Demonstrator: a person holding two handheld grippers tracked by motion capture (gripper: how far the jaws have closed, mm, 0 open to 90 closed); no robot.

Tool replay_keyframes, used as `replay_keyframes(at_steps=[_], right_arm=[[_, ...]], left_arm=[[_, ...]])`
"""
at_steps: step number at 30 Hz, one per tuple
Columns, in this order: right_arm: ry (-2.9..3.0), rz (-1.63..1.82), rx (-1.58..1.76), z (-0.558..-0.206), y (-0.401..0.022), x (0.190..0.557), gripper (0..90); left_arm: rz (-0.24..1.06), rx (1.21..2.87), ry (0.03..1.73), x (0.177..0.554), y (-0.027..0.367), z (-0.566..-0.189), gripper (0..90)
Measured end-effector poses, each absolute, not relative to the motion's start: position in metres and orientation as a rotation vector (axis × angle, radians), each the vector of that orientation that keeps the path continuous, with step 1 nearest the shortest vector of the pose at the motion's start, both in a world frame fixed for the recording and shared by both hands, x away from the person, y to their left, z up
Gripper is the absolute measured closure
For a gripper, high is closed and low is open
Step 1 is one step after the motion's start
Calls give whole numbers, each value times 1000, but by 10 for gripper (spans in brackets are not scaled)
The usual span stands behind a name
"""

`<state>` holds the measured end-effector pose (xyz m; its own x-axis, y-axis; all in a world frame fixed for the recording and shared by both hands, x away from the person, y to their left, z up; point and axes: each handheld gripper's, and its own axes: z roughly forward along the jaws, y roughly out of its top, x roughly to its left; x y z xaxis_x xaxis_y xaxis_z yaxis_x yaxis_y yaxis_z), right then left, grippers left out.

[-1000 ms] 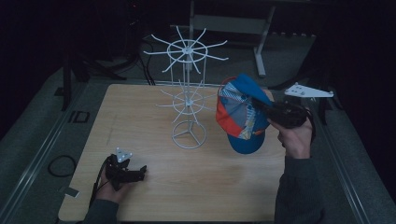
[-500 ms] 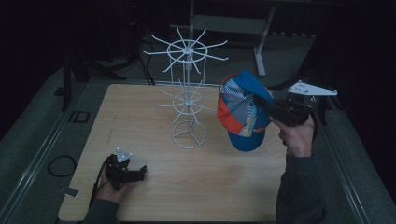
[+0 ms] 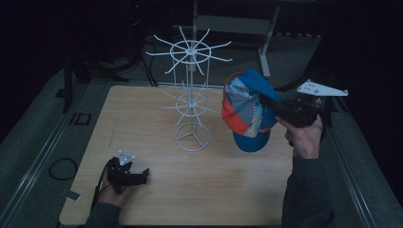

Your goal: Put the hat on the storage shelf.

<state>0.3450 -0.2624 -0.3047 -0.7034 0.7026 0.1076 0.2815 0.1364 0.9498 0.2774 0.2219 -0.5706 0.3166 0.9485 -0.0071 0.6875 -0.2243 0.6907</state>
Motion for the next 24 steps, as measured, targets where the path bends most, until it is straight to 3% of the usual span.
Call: replay_keyframes(at_steps=[24], right_arm=[[2001, 1669, 897, -291, -266, 341, 876]], left_arm=[[567, 1995, 1441, 277, 222, -570, 31]])
